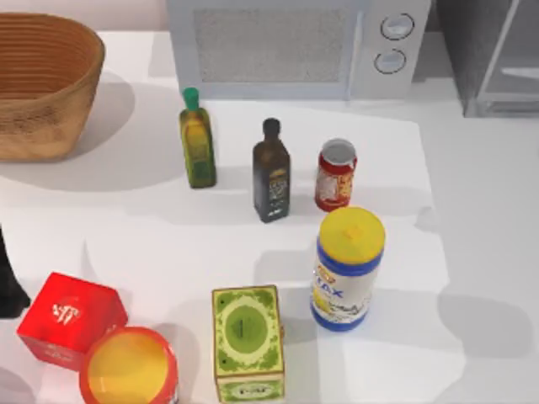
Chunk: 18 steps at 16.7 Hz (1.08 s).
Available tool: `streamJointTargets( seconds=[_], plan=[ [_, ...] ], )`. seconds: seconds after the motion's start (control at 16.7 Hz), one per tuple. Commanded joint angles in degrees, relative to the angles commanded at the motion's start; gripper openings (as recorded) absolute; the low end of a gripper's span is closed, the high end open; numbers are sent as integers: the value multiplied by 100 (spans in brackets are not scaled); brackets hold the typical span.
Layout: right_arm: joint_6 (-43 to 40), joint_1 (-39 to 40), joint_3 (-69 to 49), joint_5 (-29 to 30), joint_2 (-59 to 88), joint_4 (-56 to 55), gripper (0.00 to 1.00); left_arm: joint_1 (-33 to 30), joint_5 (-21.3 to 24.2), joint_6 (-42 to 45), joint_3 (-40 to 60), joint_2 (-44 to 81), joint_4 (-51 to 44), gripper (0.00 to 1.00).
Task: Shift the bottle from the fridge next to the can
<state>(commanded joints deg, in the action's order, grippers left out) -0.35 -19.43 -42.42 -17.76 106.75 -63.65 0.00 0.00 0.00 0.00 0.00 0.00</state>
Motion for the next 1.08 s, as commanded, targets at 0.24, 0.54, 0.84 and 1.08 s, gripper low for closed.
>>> streamJointTargets(
  seconds=[0.24, 0.54, 0.84, 1.08],
  plan=[
    [18, 399, 99, 402, 207, -346, 0, 0, 0, 0, 0, 0, 0, 100],
    [16, 2073, 567, 2022, 757, -1403, 0, 0, 0, 0, 0, 0, 0, 100],
    [-13, 3726, 1108, 3654, 1147, -2350, 0, 0, 0, 0, 0, 0, 0, 100],
    [-19, 4028, 1252, 3956, 1194, -2541, 0, 0, 0, 0, 0, 0, 0, 100]
  ],
)
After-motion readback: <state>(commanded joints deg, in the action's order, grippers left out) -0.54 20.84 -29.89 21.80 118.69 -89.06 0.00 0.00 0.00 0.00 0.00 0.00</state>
